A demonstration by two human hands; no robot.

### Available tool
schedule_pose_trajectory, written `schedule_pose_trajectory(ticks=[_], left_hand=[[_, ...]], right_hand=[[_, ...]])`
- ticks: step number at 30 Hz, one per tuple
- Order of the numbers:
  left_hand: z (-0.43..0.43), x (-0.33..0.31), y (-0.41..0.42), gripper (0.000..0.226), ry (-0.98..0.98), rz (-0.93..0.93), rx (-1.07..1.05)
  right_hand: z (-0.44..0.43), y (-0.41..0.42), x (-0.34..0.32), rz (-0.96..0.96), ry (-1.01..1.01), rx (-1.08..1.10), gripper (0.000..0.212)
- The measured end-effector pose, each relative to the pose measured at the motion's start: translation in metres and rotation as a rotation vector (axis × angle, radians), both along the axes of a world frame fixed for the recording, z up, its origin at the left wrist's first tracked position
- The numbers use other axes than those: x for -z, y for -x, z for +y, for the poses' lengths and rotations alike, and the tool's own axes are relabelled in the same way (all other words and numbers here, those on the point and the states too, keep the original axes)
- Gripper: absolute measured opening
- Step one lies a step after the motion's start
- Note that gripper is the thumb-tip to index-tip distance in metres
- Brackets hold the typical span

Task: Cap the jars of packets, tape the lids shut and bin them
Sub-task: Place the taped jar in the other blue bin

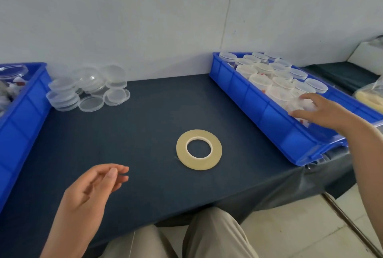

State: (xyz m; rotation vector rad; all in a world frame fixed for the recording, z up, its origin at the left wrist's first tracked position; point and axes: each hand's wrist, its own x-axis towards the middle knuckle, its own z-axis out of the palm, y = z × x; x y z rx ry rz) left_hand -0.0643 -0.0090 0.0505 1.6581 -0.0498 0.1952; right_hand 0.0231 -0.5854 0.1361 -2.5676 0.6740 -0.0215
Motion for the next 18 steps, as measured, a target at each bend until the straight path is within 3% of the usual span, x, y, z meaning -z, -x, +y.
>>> schedule_pose_trajectory(ticks=[3,7,9,13,18], left_hand=[[0.002,0.002,0.001,0.024,-0.011,0.017,-0.001],[0.001,0.007,0.002,0.024,-0.04,0.041,0.011],[0.0,0.008,0.002,0.024,-0.058,0.054,0.027],[-0.002,0.01,0.001,0.024,-0.074,0.077,0.049],[-0.003,0.008,0.0,0.024,-0.086,0.093,0.069]], right_hand=[[0.01,-0.002,0.006,0.015,-0.016,-0.033,0.076],[0.014,-0.002,0.007,0.109,0.036,0.019,0.107],[0.008,-0.002,0.007,0.172,0.092,0.091,0.111],[-0.002,-0.008,0.016,0.162,0.03,0.116,0.09],[-0.003,-0.025,0.02,0.112,-0.014,0.223,0.089]])
